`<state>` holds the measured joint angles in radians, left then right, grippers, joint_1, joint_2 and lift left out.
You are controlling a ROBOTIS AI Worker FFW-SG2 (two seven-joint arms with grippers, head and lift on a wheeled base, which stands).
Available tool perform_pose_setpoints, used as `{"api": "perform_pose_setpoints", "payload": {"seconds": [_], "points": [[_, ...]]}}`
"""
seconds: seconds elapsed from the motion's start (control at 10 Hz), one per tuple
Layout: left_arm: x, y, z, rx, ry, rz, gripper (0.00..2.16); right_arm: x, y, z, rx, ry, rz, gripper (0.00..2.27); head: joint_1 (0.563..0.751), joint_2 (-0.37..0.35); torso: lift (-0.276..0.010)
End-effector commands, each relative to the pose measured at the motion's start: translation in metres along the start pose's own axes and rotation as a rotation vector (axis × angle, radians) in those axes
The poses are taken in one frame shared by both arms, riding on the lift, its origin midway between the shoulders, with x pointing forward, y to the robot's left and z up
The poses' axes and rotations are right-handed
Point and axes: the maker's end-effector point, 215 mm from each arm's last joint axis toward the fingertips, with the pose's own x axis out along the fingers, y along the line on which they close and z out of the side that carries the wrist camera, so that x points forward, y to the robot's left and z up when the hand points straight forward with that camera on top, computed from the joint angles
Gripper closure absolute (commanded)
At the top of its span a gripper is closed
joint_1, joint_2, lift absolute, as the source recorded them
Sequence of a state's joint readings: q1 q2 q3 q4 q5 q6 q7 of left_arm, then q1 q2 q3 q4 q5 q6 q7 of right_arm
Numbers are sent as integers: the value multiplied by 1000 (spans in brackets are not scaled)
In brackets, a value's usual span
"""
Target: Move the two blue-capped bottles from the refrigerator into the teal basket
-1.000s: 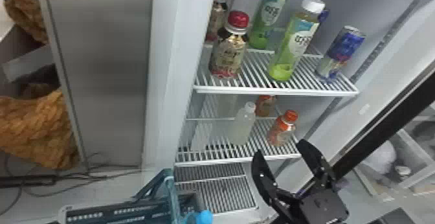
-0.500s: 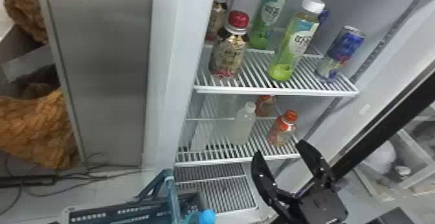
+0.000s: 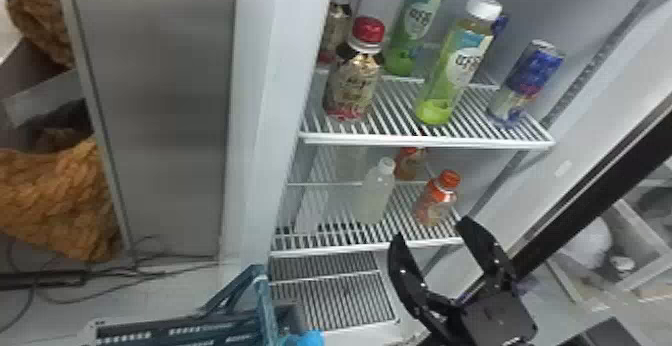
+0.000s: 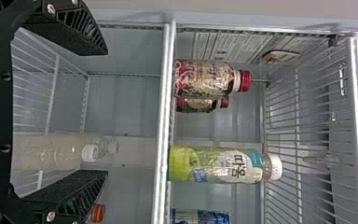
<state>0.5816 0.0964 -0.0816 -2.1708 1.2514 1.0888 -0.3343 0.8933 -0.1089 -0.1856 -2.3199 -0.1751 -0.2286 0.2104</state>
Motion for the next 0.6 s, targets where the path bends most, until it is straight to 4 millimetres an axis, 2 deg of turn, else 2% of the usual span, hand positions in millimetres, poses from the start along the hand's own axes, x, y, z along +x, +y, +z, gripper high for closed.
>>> {"api": "perform_pose_setpoints", "payload": {"seconds": [0.0, 0.5], "points": [[0, 0, -1, -1, 2, -1, 1159, 0, 0, 0, 0, 0, 0, 104, 695, -350, -165], [0, 0, -1, -1, 3, 0, 1159, 0, 0, -2, -2, 10, 0, 104, 695, -350, -165]]}}
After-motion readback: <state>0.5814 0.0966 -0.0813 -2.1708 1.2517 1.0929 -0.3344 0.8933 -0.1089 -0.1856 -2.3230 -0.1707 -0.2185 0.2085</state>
